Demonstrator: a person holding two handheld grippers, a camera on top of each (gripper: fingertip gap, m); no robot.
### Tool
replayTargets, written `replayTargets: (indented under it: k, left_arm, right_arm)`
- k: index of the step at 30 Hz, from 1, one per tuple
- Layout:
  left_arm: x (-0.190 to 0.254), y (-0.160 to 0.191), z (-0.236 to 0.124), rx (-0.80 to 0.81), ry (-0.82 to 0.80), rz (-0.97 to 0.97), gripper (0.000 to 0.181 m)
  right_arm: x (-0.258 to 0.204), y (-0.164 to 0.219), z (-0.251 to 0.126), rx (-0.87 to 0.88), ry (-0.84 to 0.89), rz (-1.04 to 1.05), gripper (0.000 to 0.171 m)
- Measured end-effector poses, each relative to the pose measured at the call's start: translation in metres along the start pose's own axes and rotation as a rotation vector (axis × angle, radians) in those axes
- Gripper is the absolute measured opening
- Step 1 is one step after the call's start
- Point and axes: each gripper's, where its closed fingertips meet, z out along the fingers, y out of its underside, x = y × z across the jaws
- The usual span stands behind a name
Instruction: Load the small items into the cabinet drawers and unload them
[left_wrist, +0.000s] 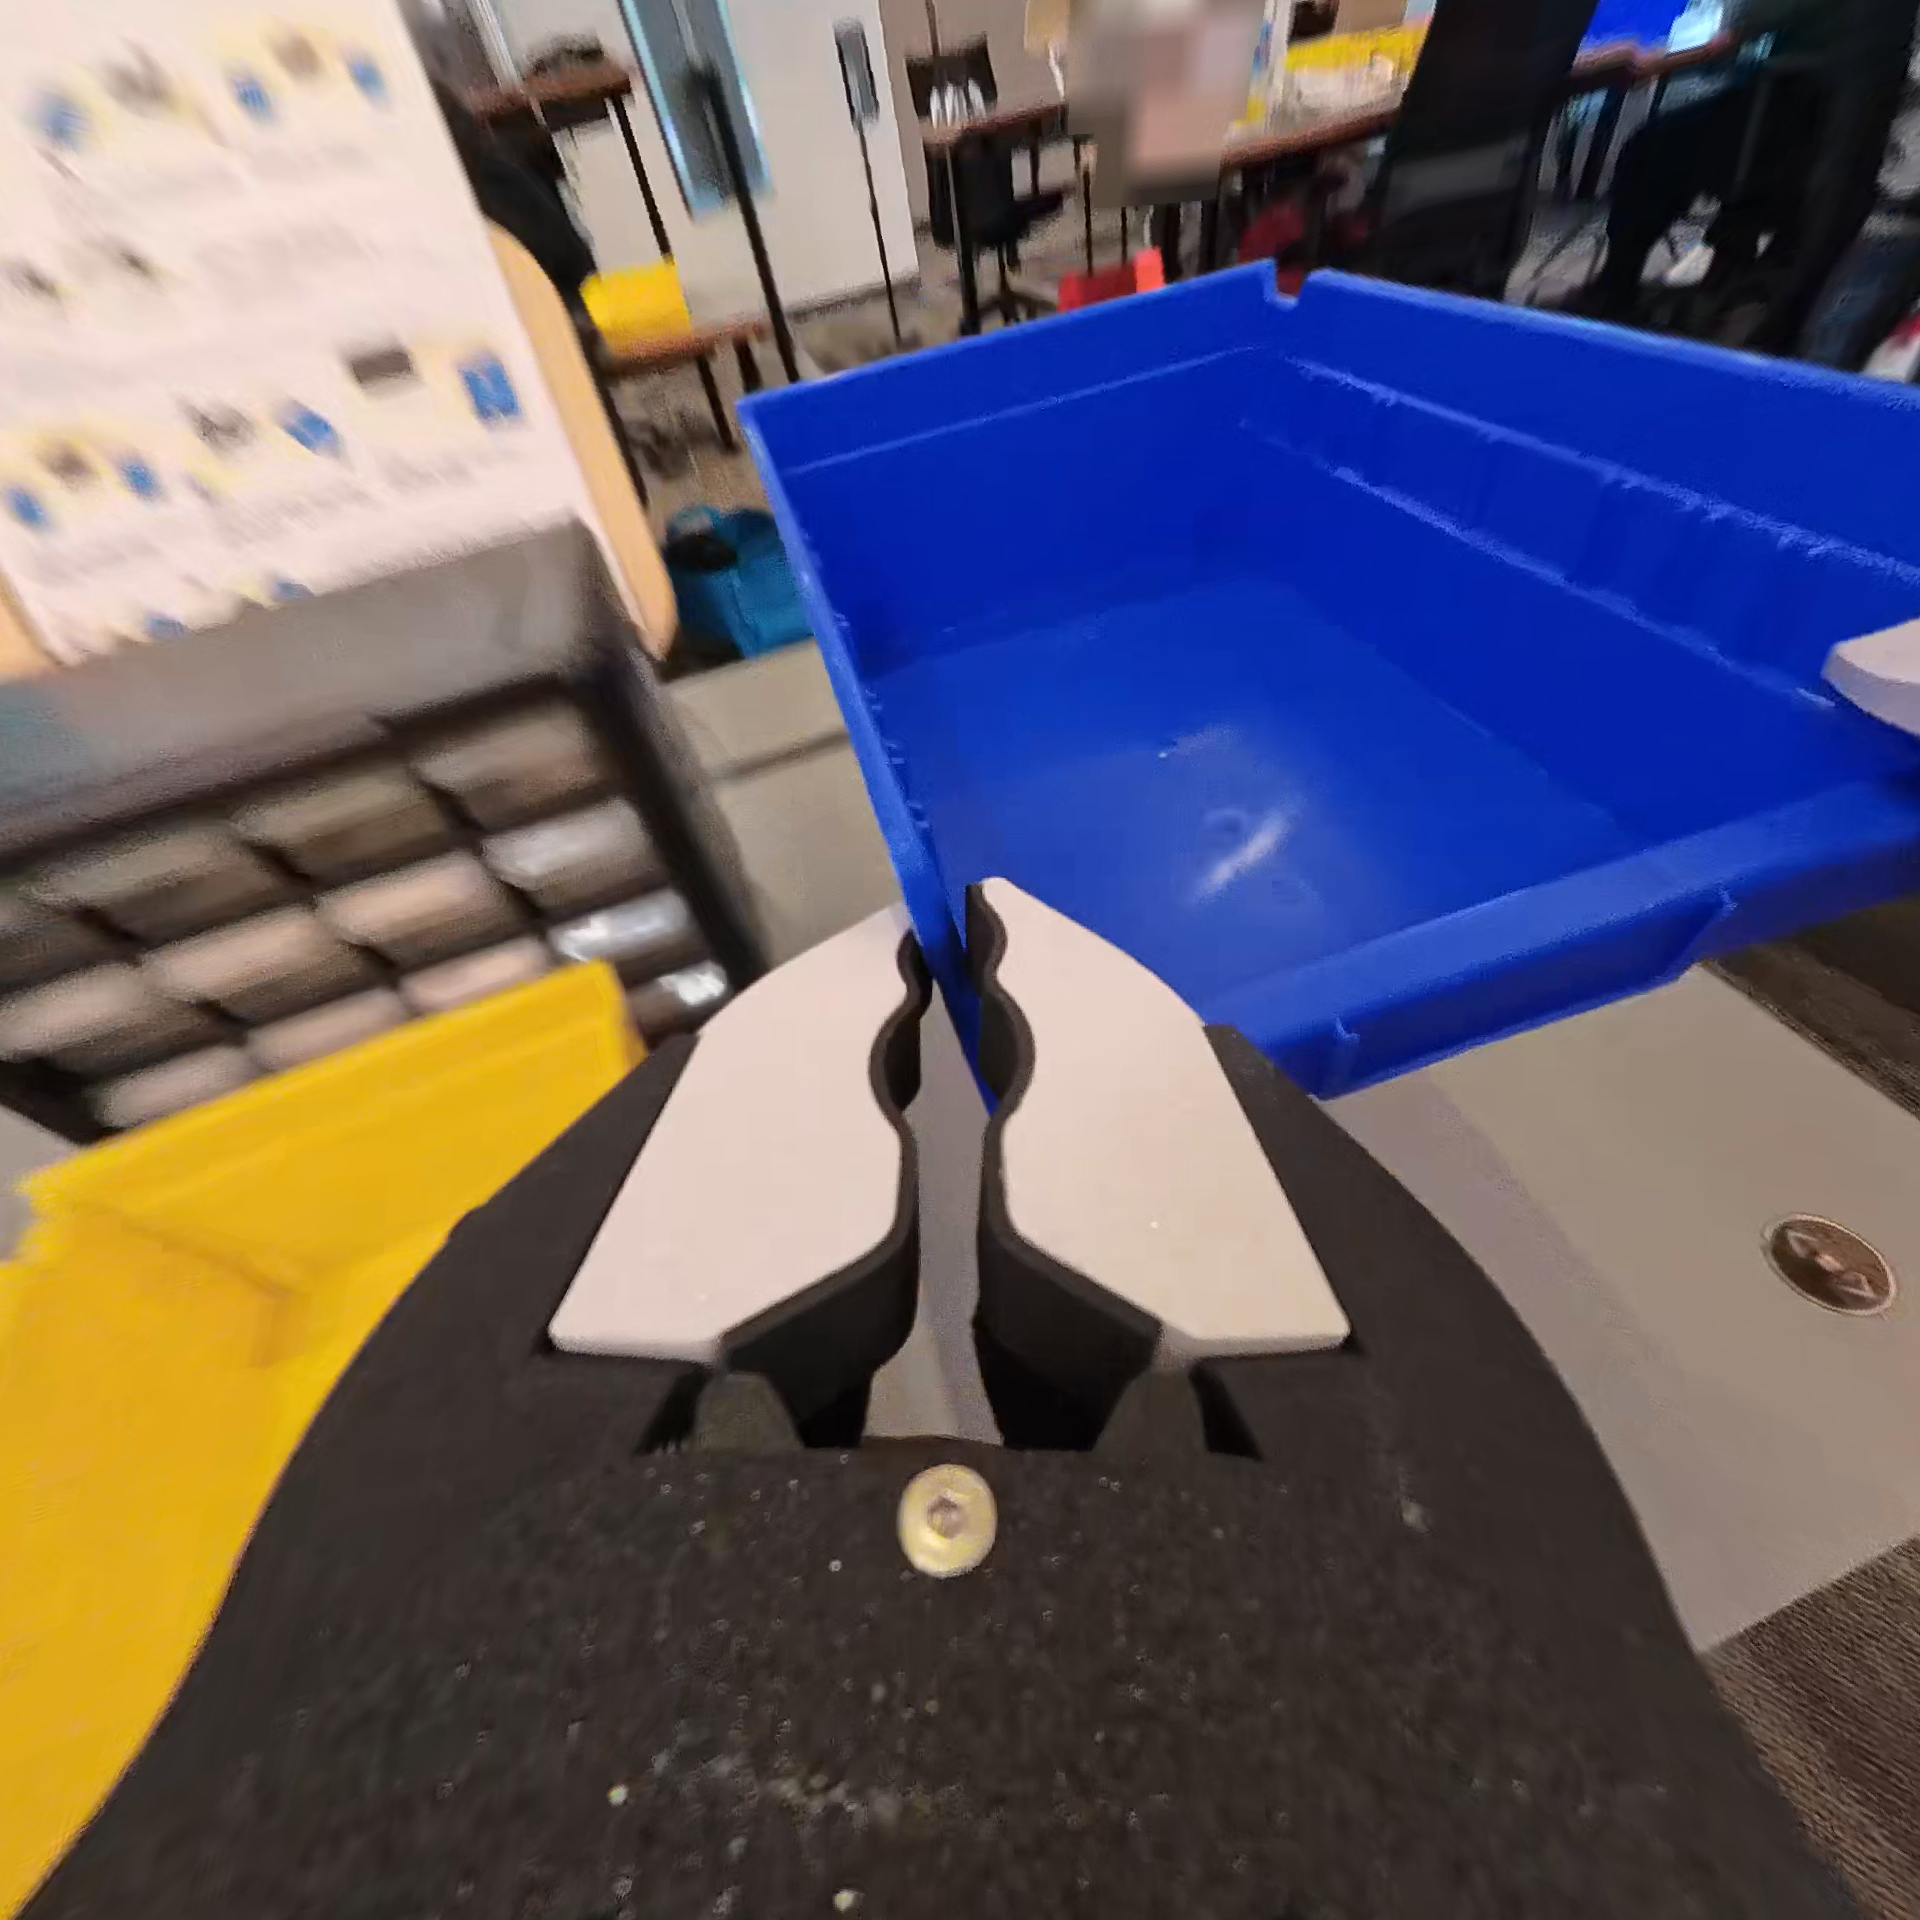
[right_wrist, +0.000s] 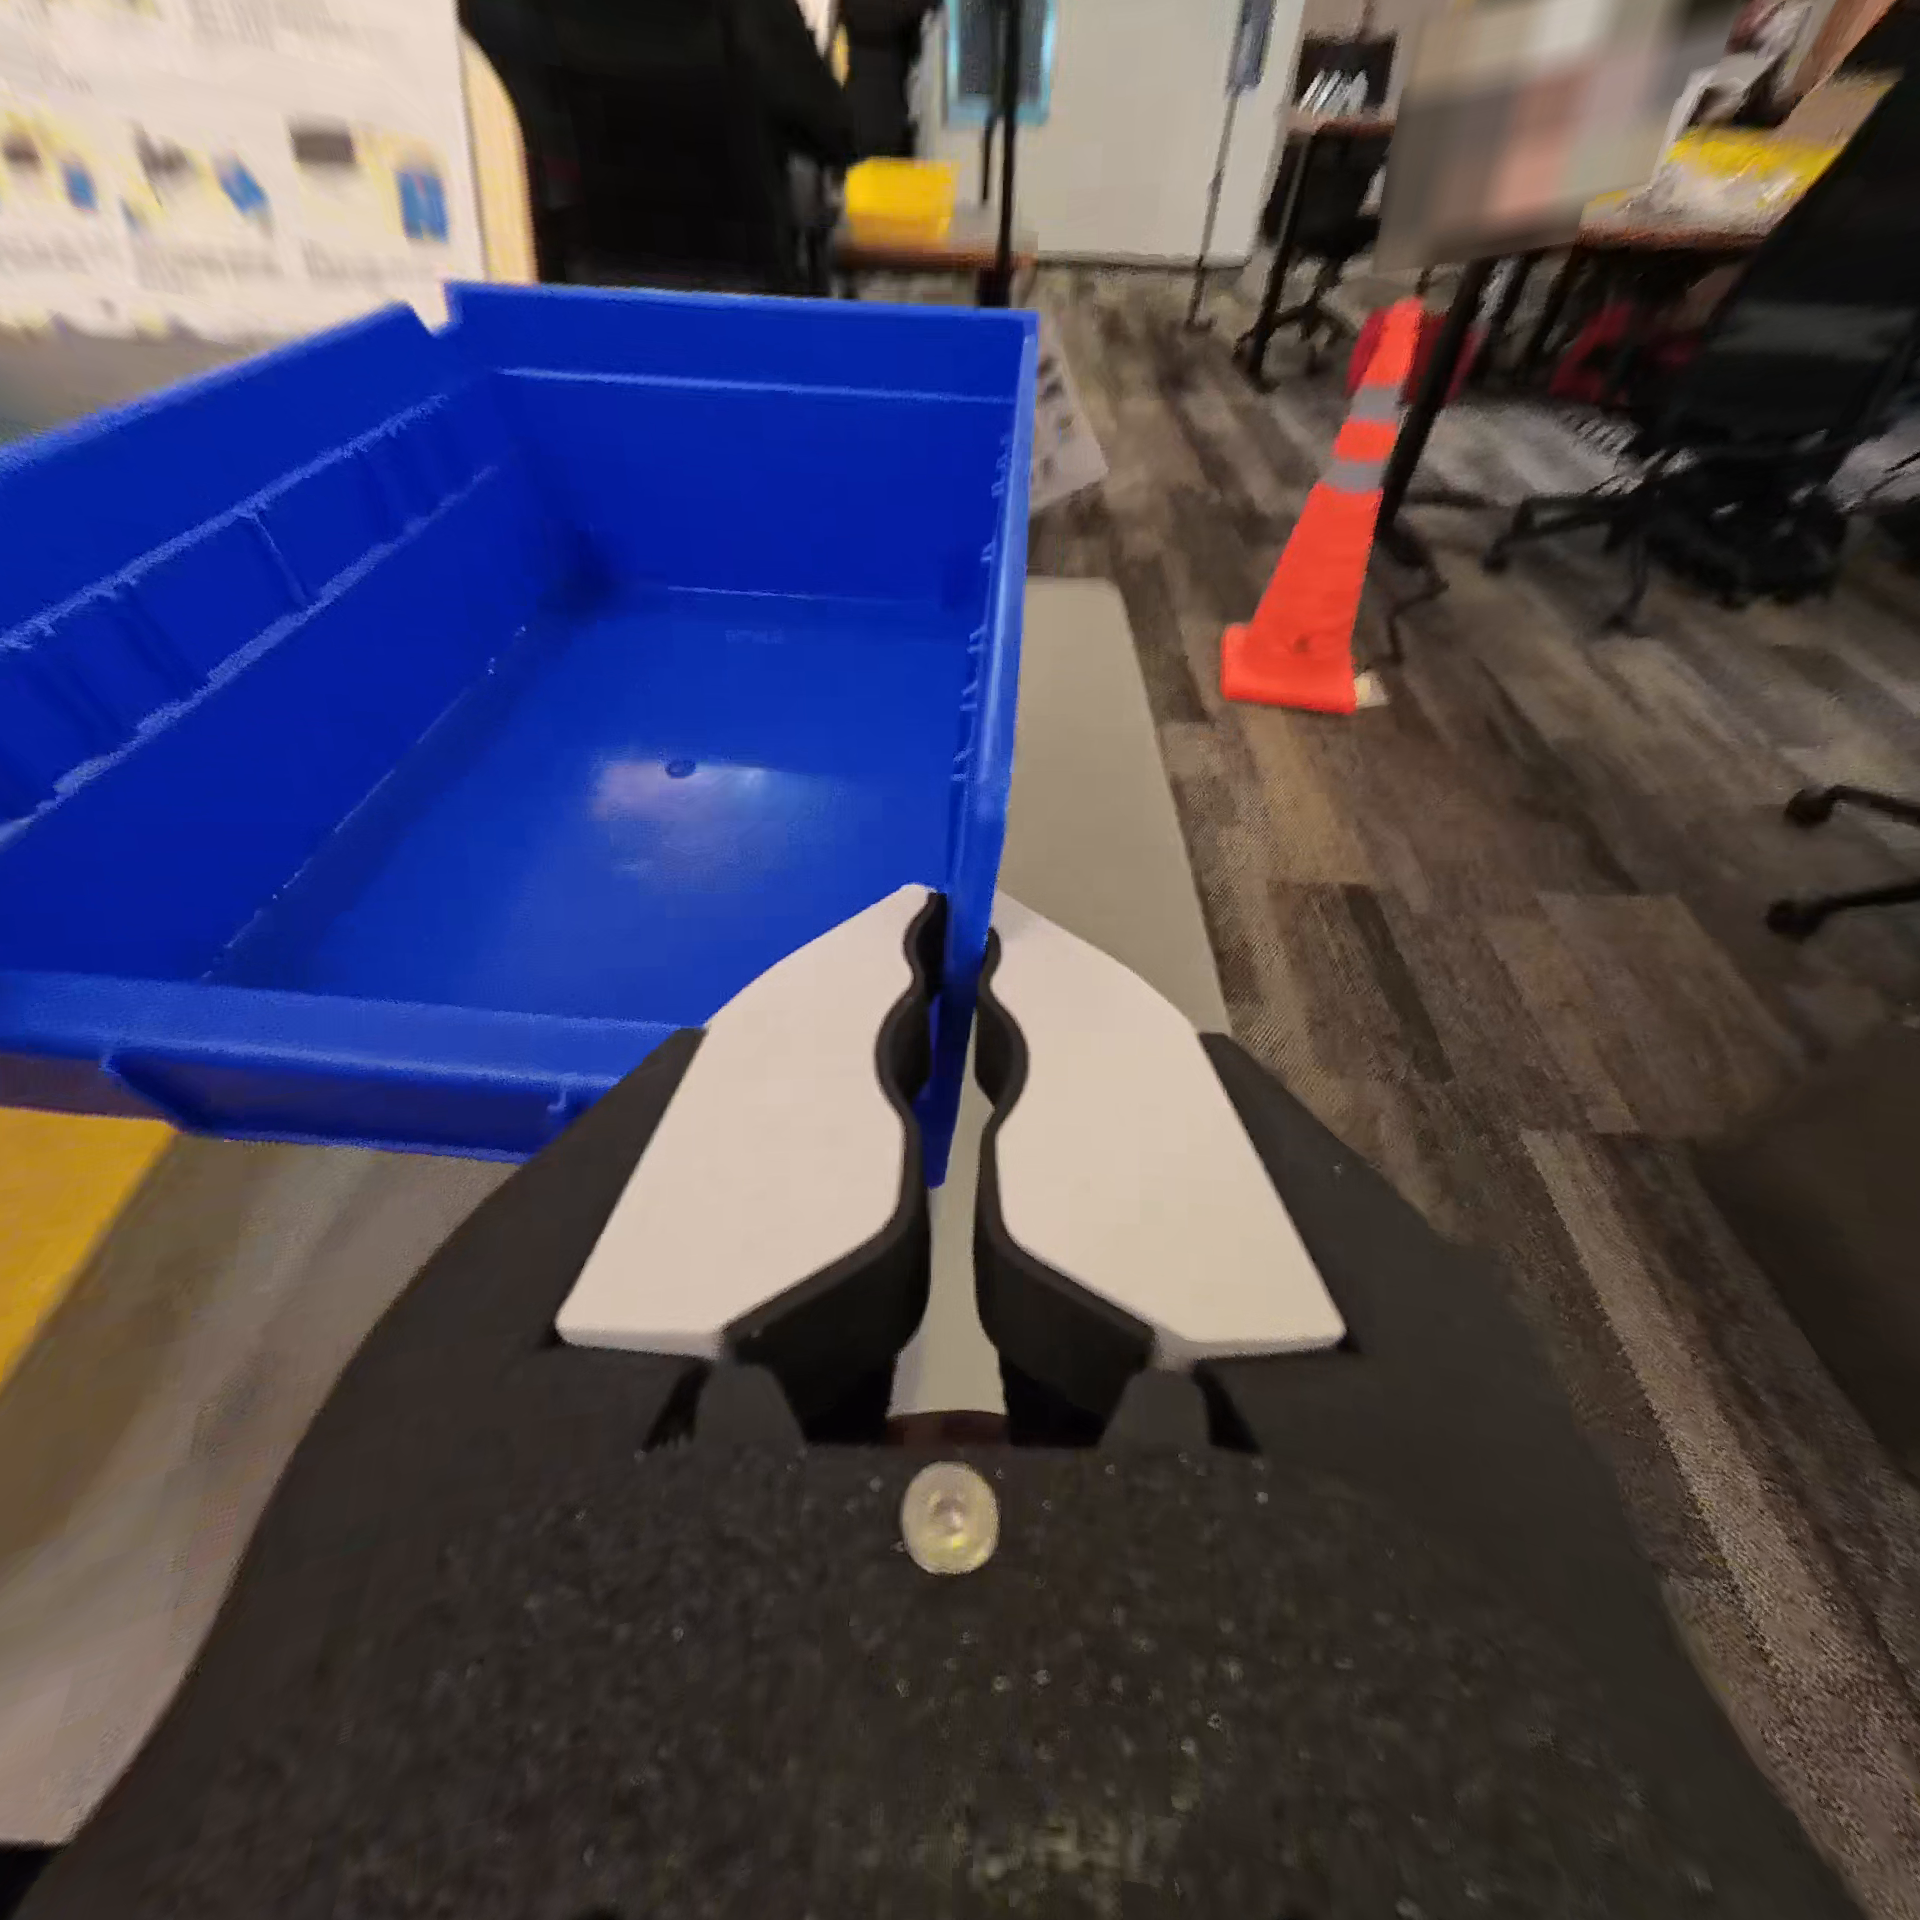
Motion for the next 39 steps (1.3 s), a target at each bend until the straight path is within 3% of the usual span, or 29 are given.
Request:
replayTargets:
  k: [5,10,13,14,15,19,21,24,27,29,30,31,33,36,39]
  left_arm:
    - [0.046,0.067,0.049,-0.13,-0.027,0.037,0.005]
    - [0.044,0.094,0.065,-0.171,-0.043,0.017,0.006]
    - [0.045,0.114,0.066,-0.22,0.026,-0.077,0.006]
    - [0.047,0.126,0.067,-0.261,0.047,-0.09,0.015]
    - [0.05,0.137,0.069,-0.306,0.07,-0.088,0.027]
    - [0.061,0.146,0.058,-0.334,0.166,-0.141,0.035]
    - [0.066,0.143,0.043,-0.36,0.241,-0.159,0.041]
    - [0.062,0.109,0.002,-0.274,0.389,-0.14,0.049]
    - [0.027,0.078,-0.053,-0.186,0.483,-0.095,0.06]
    - [-0.015,0.077,-0.087,-0.177,0.48,-0.075,0.067]
    - [-0.038,0.082,-0.102,-0.166,0.471,-0.071,0.07]
    - [-0.063,0.09,-0.116,-0.155,0.453,-0.074,0.074]
    - [-0.12,0.116,-0.136,-0.153,0.338,-0.083,0.079]
    - [-0.191,0.161,-0.152,-0.178,0.134,-0.109,0.085]
    - [-0.215,0.199,-0.156,-0.234,0.031,-0.127,0.084]
  right_arm:
    - [0.033,0.088,0.044,-0.109,-0.084,0.102,0.003]
    - [0.03,0.101,0.06,-0.043,-0.046,0.102,0.003]
    - [0.024,0.127,0.066,-0.167,-0.046,0.124,0.003]
    - [0.019,0.136,0.067,-0.195,-0.064,0.12,0.004]
    - [0.017,0.135,0.067,-0.162,-0.064,0.128,0.004]
    - [0.019,0.134,0.066,-0.194,-0.031,0.113,0.007]
    - [0.027,0.124,0.056,-0.17,0.013,0.085,0.036]
    - [0.029,0.084,0.023,-0.043,0.011,0.038,0.041]
    - [-0.011,0.038,-0.017,0.074,-0.16,-0.032,0.048]
    - [-0.057,0.022,-0.038,0.071,-0.289,-0.094,0.062]
    - [-0.082,0.02,-0.046,0.056,-0.333,-0.087,0.056]
    - [-0.115,0.025,-0.054,0.044,-0.417,-0.085,0.056]
    - [-0.188,0.05,-0.07,0.011,-0.584,-0.117,0.073]
    - [-0.26,0.095,-0.08,0.008,-0.589,-0.148,0.079]
    - [-0.307,0.128,-0.077,-0.066,-0.593,-0.032,0.081]
